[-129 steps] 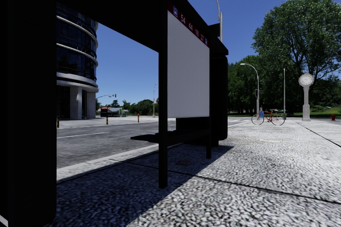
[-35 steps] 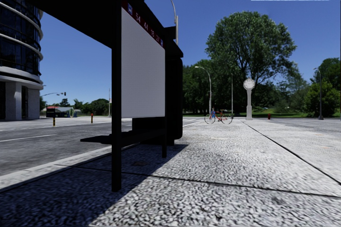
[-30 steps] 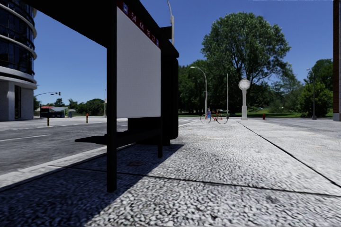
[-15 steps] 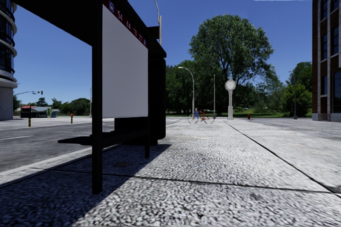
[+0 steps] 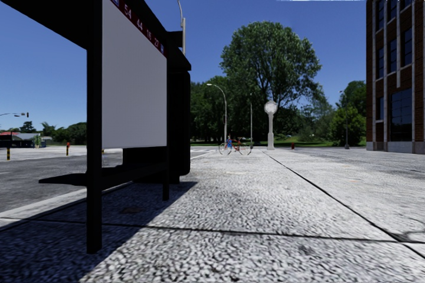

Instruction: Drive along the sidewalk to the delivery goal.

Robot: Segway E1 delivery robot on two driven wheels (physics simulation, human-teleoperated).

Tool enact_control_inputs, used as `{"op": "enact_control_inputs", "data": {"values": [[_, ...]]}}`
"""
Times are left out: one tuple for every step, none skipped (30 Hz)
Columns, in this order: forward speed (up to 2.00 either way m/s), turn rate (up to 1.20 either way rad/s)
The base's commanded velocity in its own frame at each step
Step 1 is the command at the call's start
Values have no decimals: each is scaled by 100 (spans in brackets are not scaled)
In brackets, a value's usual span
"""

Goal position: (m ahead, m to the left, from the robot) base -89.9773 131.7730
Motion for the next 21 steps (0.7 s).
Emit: {"op": "enact_control_inputs", "data": {"values": [[200,-31],[200,-31],[200,-31],[200,-31],[200,-31],[200,-31],[200,-31],[200,-31],[200,-31],[200,-31],[200,-31],[200,-31],[200,-31],[200,-31],[200,-31],[200,-31],[200,-31],[200,-31],[200,-31],[200,-31],[200,-31]]}}
